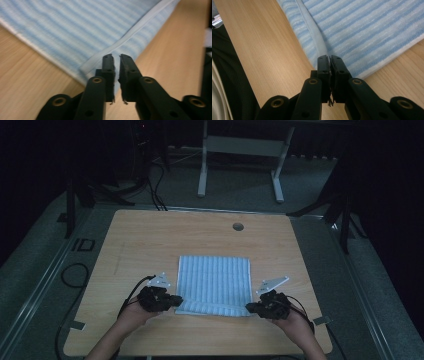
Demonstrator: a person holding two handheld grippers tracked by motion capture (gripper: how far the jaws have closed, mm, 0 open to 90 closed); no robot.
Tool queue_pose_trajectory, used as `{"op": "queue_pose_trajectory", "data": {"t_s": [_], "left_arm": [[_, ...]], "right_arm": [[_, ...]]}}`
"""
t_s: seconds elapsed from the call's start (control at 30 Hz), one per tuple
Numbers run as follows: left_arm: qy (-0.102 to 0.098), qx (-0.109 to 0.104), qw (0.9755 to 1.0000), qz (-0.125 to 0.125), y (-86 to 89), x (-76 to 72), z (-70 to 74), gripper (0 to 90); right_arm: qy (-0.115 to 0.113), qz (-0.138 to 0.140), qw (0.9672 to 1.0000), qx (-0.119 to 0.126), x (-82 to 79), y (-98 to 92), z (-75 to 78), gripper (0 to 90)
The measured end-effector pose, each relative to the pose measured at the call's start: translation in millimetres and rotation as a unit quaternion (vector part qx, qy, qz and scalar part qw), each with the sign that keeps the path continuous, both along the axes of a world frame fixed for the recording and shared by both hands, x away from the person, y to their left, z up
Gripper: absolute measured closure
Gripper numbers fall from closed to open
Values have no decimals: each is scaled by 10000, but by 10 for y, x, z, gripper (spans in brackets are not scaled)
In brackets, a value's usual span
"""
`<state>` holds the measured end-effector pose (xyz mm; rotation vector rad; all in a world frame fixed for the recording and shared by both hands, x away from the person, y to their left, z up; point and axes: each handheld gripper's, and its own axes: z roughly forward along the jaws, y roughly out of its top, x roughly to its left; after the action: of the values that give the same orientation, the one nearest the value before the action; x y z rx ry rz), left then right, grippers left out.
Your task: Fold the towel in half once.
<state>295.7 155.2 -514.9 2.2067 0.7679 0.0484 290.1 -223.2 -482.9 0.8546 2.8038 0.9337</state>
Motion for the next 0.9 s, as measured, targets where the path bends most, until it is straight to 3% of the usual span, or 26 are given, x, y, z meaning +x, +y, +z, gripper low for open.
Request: {"op": "queue_pose_trajectory", "data": {"t_s": [0.03, 0.07, 0.1, 0.13, 0.17, 0.27, 0.3, 0.37, 0.4, 0.47, 0.57, 0.73, 0.8, 0.9], "left_arm": [[-62, 132, 9999, 34, -6, 11, -11, 795], [32, 277, 9996, 97, -25, 82, -44, 766], [32, 277, 9996, 97, -25, 82, -44, 682], [48, 429, 9990, 135, -56, 152, -79, 635], [240, 509, 9984, 49, -92, 205, -112, 584], [278, 752, 9967, -98, -199, 244, -192, 550], [189, 855, 9961, -112, -241, 235, -227, 534], [82, 883, 9960, -105, -257, 217, -236, 571], [-97, 942, 9954, -133, -266, 181, -234, 670], [-116, 842, 9963, -122, -242, 163, -208, 783], [-166, 657, 9976, -140, -184, 115, -137, 866], [-253, 364, 9989, -135, -68, -21, -27, 865], [-269, 367, 9985, -309, -66, -93, -18, 873], [-102, 343, 9973, -634, -61, -210, -39, 848]], "right_arm": [[0, 0, 10000, 0, 0, 0, 0, 863], [26, 10, 10000, -18, -3, -2, -10, 864], [26, 10, 10000, -18, -3, -2, -10, 864], [73, -7, 10000, -66, 17, -5, -59, 864], [84, -5, 9999, -75, 22, -4, -71, 864], [124, -25, 9999, -117, 43, -4, -114, 864], [123, -27, 9999, -117, 49, -6, -122, 864], [150, -38, 9998, -125, 55, -7, -130, 864], [141, -37, 9998, -142, 63, -8, -137, 864], [130, -49, 9998, -139, 67, -11, -129, 864], [85, -48, 9999, -120, 66, -10, -101, 864], [43, -54, 10000, -59, 14, -32, -40, 864], [28, -61, 10000, -50, -14, -42, -30, 864], [44, -31, 10000, -40, -68, -59, -38, 862]]}}
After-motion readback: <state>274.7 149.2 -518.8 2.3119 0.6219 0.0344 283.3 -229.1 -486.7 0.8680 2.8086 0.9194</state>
